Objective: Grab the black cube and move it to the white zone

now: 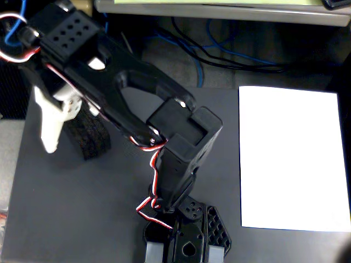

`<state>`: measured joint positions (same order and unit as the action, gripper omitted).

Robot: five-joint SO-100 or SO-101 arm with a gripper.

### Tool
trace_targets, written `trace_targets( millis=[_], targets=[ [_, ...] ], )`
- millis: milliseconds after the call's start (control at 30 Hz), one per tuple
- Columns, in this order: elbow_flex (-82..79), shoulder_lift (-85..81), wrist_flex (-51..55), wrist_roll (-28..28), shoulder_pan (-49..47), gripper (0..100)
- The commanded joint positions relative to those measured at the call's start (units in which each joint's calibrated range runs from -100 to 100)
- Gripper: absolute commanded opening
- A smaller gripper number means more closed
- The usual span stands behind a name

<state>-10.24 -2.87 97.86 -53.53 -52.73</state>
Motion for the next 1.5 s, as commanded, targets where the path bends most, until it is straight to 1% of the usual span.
trace_targets(
  millis=[0,67,133,233,433,767,933,1100,1300,1367,1467],
  targets=[
    [3.53,-0.53,-3.01,-2.94,6.82,36],
    [3.26,-0.45,-6.61,-2.94,8.88,36],
    [3.26,0.14,-8.07,-2.73,9.24,36],
    [3.26,3.00,-7.64,-2.37,8.44,36],
    [3.35,8.37,-11.15,0.83,4.61,36],
    [3.17,9.72,-11.24,0.88,4.98,36],
    [-0.55,12.24,-11.33,0.88,4.76,36],
    [-1.46,16.52,-15.87,0.88,5.27,36],
    [-1.46,18.54,-16.04,0.88,5.27,36],
    [-1.46,18.71,-16.04,0.88,5.27,33],
    [-1.46,18.71,-16.04,0.93,5.27,25]
  ],
)
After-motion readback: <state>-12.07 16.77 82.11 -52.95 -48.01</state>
